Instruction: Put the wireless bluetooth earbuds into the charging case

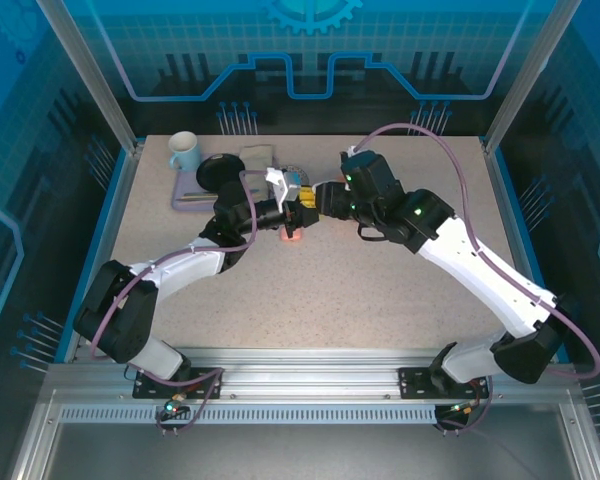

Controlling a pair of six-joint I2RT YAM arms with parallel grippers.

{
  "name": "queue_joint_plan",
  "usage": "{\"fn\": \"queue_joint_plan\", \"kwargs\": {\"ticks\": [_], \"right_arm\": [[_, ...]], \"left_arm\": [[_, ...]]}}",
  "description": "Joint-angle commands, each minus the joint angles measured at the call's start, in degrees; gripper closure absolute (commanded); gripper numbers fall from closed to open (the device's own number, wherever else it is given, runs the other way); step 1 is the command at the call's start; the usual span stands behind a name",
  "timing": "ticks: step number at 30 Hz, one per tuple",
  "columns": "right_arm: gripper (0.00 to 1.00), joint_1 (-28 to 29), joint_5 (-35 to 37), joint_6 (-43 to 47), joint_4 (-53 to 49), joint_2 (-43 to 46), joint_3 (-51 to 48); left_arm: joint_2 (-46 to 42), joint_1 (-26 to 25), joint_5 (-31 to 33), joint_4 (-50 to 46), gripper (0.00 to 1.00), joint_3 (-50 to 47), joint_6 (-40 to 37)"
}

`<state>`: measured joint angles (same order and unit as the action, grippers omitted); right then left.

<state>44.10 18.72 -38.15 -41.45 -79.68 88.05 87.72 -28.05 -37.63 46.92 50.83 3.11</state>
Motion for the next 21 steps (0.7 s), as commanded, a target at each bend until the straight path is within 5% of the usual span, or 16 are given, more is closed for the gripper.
{"fn": "queue_joint_plan", "kwargs": {"ticks": [1,15,21], "right_arm": [[0.46,4.9,-2.3,0.0,1.0,1.5,1.7],[0.46,0.7,5.0,1.8,-2.8,2.2,4.9],[0.46,-2.7,-1.2,4.0,-2.8,1.7,5.0]], "left_arm": [[0.1,-0.9,-1.2,2.6,1.00,0.4,0.3],[1.1,0.2,-3.0,6.2,1.00,-0.8,3.0],[1.1,0.3,-3.6,5.8,1.00,-0.6,3.1]]}}
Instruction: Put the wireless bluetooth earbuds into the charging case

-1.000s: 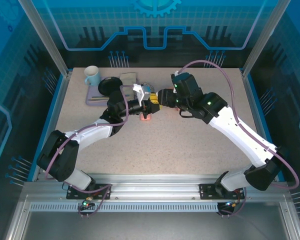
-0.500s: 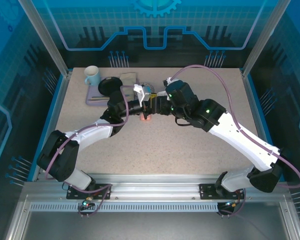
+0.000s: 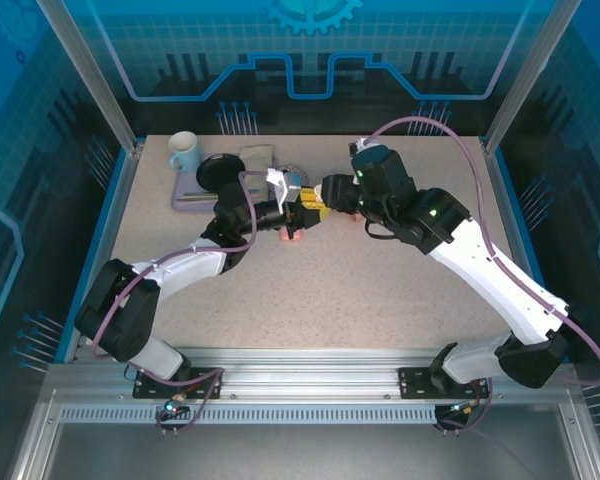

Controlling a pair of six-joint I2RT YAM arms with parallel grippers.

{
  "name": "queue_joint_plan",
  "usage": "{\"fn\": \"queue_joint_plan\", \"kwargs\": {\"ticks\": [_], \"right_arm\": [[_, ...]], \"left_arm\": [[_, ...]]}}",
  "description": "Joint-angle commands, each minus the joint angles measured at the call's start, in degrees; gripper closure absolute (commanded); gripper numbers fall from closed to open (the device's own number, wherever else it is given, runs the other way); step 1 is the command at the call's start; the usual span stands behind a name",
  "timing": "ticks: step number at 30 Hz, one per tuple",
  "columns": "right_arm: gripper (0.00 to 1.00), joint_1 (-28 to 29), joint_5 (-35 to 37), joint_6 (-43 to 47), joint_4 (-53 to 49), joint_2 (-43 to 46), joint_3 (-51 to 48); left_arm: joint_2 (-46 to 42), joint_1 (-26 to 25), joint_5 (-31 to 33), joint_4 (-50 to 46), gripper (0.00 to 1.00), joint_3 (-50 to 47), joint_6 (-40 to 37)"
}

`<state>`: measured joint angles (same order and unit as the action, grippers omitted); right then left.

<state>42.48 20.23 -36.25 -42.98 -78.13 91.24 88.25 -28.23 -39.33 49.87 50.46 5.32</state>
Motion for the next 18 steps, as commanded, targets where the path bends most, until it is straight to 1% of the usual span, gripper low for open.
{"fn": "queue_joint_plan", "kwargs": {"ticks": [1,4,8,18], "right_arm": [[0.47,-1.1,-3.6,2.8,-1.5,-0.3,2.3],[0.50,-1.2,-6.8,4.5,-2.5,-1.7,4.1],[0.57,-1.1,-9.3,5.4,-2.5,-2.8,5.3],[0.60,-1.0,-11.7,4.8,-3.5,-6.1,5.9]], "left_arm": [[0.5,0.5,-1.9,2.8,1.00,-0.2,0.8],[0.5,0.5,-2.2,2.5,1.00,-0.2,0.8],[0.7,0.6,-2.3,2.3,1.00,0.0,0.8],[0.5,0.6,-2.3,2.2,1.00,0.1,0.8]]}}
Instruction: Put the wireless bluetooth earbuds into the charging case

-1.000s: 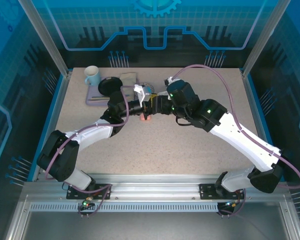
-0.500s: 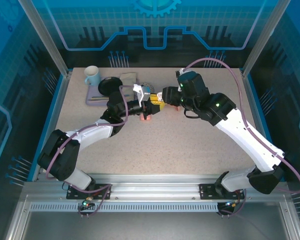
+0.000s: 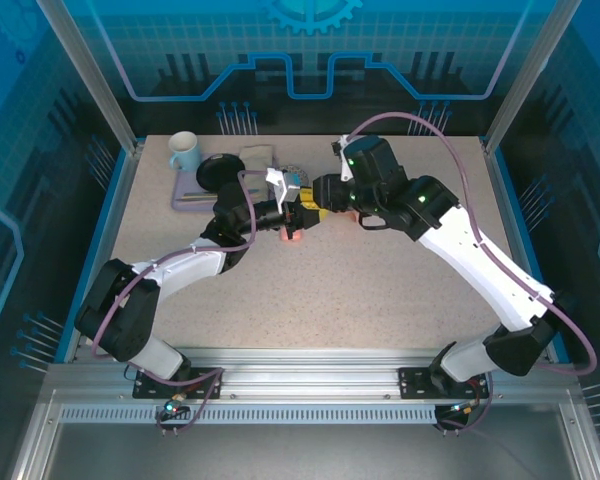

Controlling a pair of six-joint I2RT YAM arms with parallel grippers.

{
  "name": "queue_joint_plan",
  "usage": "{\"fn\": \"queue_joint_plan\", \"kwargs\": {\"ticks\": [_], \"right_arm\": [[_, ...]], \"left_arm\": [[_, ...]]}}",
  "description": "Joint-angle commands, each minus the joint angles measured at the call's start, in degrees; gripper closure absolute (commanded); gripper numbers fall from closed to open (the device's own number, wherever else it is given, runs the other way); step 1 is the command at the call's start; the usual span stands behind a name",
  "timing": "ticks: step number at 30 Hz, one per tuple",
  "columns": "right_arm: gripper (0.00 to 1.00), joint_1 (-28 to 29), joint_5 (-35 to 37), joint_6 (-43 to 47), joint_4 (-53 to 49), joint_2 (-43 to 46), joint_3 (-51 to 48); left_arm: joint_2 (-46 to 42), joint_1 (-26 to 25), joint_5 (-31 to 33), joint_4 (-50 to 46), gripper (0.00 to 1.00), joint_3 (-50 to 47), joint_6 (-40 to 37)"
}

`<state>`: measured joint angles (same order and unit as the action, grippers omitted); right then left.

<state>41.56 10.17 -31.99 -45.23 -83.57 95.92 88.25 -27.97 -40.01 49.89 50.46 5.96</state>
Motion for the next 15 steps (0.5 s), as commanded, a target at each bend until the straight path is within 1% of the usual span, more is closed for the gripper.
{"fn": "queue_joint_plan", "kwargs": {"ticks": [1,7,10,15], "right_arm": [[0.60,-0.1,-1.7,0.5,-1.3,-1.0,1.2],[0.61,-0.1,-1.4,0.7,-2.0,-2.3,1.8],[0.63,-0.1,-1.5,0.5,-2.6,-2.3,1.8],[0.65,0.2,-0.6,0.1,-3.8,-1.6,1.3]], "left_arm": [[0.4,0.4,-1.7,2.1,1.00,0.1,0.1],[0.2,0.5,-1.7,2.0,1.00,0.3,0.0],[0.1,0.6,-1.4,1.5,1.00,0.3,-0.2],[-0.4,0.7,-0.5,-0.4,1.00,0.9,-1.3]]}}
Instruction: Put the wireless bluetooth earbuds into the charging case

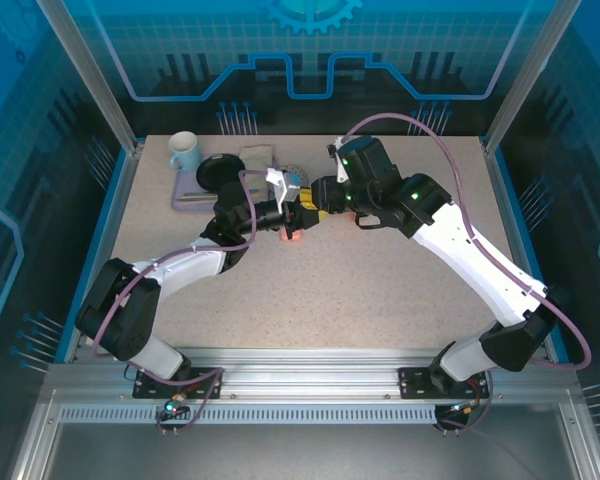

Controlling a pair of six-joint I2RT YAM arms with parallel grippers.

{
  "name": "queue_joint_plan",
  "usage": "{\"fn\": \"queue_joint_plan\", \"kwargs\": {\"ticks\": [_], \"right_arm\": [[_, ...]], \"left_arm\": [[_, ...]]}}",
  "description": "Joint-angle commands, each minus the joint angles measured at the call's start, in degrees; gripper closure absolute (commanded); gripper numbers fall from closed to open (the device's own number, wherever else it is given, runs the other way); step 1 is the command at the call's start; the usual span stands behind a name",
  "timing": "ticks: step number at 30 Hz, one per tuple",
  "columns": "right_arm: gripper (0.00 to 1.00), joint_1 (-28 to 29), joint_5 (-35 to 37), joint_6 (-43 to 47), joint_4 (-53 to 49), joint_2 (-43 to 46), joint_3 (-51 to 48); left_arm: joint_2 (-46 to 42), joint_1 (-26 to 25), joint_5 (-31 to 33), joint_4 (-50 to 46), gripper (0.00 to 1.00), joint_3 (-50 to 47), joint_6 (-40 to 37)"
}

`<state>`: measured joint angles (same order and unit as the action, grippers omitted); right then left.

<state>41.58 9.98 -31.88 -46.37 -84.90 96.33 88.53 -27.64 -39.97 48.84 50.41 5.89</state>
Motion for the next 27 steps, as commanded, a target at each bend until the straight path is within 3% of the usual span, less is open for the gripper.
{"fn": "queue_joint_plan", "kwargs": {"ticks": [1,12,18,27], "right_arm": [[0.65,0.3,-0.2,-0.2,-2.6,0.0,0.4],[0.67,1.6,1.8,-2.2,-1.0,-0.9,-0.8],[0.68,3.3,6.7,-2.5,-1.9,-2.8,1.4],[0.80,4.9,14.2,-6.8,-1.7,-3.3,1.7]], "left_arm": [[-0.8,0.3,-0.6,0.6,1.00,1.0,-1.3],[-1.0,0.4,-0.7,1.1,1.00,1.0,-0.7],[-1.5,0.4,-0.6,1.0,1.00,0.9,-1.0],[-1.2,0.4,-0.7,1.5,1.00,0.5,-1.1]]}}
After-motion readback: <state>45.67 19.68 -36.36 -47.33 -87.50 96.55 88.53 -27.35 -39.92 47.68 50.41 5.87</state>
